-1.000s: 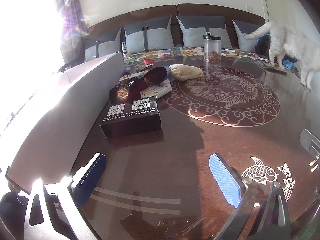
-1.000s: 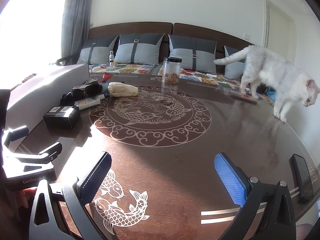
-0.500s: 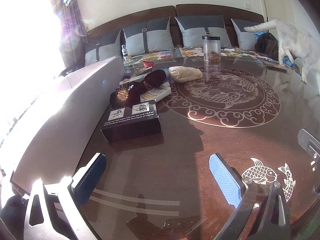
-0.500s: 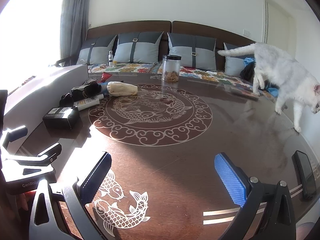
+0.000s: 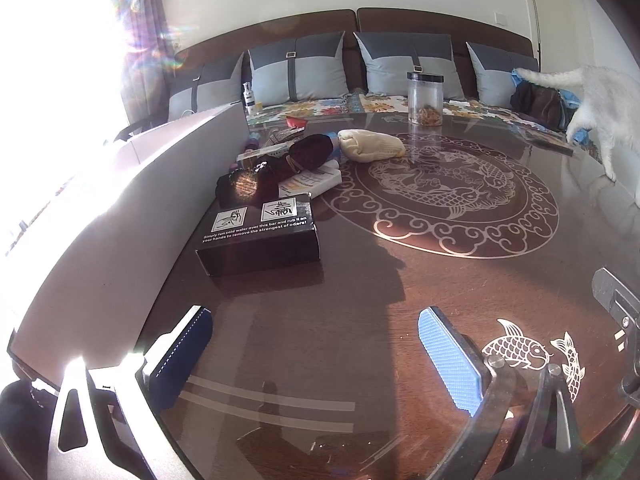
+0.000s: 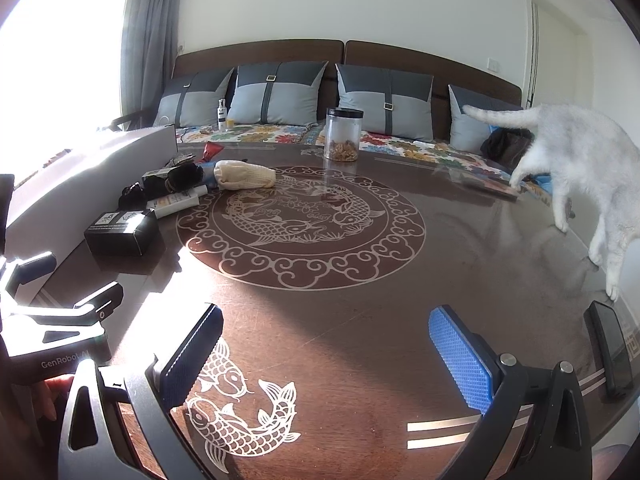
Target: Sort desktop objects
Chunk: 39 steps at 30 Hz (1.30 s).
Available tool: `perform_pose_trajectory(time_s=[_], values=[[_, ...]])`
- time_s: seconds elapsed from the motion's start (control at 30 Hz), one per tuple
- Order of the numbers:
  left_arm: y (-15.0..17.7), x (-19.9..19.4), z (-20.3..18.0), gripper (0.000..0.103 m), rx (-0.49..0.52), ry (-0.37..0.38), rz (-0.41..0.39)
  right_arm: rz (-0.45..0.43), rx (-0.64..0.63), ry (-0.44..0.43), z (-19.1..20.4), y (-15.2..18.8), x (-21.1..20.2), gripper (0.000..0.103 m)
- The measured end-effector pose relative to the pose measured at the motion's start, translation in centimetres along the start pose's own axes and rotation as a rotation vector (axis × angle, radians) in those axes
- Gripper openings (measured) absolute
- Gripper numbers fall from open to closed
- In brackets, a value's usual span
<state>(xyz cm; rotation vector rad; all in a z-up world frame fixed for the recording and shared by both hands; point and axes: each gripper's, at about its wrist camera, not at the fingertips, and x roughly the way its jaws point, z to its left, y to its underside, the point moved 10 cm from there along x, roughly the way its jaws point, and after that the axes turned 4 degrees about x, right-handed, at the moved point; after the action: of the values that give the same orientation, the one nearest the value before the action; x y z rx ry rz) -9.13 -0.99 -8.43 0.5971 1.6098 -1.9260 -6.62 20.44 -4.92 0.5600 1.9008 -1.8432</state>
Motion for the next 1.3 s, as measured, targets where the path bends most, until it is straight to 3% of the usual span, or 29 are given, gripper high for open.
perform_pose_trajectory(time_s=[1.3], values=[[0.4, 0.8, 0.6, 0.103, -0.013, 0.011, 0.028, 0.045, -0.033, 0.011, 0.4, 0.9, 1.5, 0.103]])
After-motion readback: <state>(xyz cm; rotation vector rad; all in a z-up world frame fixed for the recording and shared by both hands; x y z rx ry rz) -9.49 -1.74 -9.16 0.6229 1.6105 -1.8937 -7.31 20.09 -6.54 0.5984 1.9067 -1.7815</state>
